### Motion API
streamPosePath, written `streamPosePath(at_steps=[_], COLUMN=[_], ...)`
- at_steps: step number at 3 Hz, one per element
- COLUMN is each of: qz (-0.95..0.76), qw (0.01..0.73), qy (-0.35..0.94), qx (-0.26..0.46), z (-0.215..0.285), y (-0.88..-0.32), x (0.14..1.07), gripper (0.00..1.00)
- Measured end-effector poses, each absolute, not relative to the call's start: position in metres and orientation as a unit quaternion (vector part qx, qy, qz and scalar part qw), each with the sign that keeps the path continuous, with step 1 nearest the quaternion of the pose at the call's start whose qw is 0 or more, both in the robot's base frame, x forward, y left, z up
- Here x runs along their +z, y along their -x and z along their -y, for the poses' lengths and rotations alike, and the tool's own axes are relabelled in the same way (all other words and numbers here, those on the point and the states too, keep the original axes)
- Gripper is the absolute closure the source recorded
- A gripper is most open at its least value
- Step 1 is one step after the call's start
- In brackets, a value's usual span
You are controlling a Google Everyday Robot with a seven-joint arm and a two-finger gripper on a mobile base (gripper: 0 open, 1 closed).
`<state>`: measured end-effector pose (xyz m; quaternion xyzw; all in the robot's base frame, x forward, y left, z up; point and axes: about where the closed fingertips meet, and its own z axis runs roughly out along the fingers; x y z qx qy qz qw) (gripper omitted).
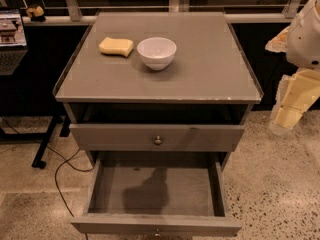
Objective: Close middle drawer
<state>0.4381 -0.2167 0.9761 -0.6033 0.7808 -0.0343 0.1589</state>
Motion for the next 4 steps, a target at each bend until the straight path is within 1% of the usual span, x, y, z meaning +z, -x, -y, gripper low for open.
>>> streamPosePath(at_steps=[1, 2, 3, 4], qz=[-0.781, -0.785, -0.817, -0.858], qw=[0.159, 0.179, 0.213, 0.240], qy=[0.603, 0.593, 0.535, 0.454], qx=[-0.034, -0.021, -0.017, 0.007], z=[0.217, 0.215, 0.212, 0.199], y=[-0.438, -0.431, -0.407, -0.384], x=[0.976, 0.960, 0.934, 0.894], gripper=[0.00, 0.00, 0.00, 0.00])
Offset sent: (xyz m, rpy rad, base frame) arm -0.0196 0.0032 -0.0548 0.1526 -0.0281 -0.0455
